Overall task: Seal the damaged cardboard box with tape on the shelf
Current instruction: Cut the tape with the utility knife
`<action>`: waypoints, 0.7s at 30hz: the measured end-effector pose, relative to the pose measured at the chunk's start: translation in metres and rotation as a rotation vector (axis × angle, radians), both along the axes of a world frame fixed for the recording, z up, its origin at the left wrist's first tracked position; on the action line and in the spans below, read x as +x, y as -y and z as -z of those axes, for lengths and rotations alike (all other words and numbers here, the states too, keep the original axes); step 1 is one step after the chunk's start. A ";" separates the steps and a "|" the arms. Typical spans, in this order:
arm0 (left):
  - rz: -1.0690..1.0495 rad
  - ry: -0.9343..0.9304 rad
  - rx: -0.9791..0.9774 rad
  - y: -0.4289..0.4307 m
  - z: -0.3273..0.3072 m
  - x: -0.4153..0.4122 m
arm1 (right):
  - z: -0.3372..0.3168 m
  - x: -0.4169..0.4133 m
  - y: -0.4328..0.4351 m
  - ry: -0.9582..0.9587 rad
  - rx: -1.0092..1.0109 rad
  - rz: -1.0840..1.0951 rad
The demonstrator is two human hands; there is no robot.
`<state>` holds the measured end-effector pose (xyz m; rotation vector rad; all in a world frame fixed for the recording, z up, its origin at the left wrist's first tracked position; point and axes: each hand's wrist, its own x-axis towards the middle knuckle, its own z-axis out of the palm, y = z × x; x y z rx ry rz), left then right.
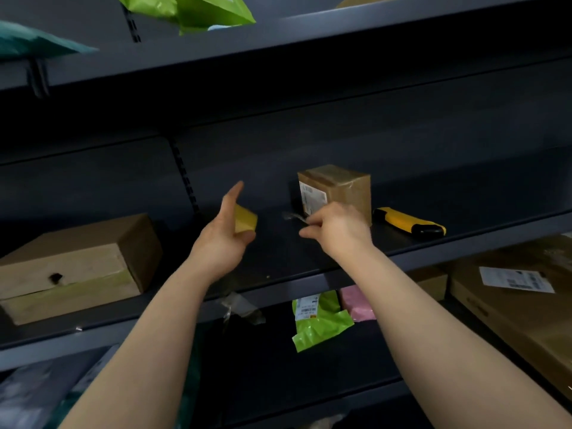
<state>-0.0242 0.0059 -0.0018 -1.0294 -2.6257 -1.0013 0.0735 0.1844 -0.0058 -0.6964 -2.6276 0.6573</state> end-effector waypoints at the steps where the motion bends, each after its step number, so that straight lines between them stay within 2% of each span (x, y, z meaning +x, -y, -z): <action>1: 0.050 0.039 0.038 0.005 0.000 0.001 | 0.003 -0.006 0.004 0.032 -0.003 -0.019; 5: 0.177 0.112 0.147 0.013 0.002 0.004 | 0.019 -0.020 0.017 0.055 -0.014 -0.012; 10: 0.195 0.114 0.135 0.020 0.003 0.005 | 0.025 -0.018 0.020 0.077 0.047 0.013; 16: 0.287 0.167 0.248 0.038 0.008 0.005 | 0.023 -0.022 0.044 -0.065 0.034 -0.001; 19: 0.329 0.163 0.242 0.052 0.008 0.004 | 0.023 -0.029 0.063 -0.222 -0.102 -0.063; 21: 0.348 0.155 0.213 0.065 0.008 0.001 | 0.020 -0.034 0.074 -0.391 -0.360 -0.084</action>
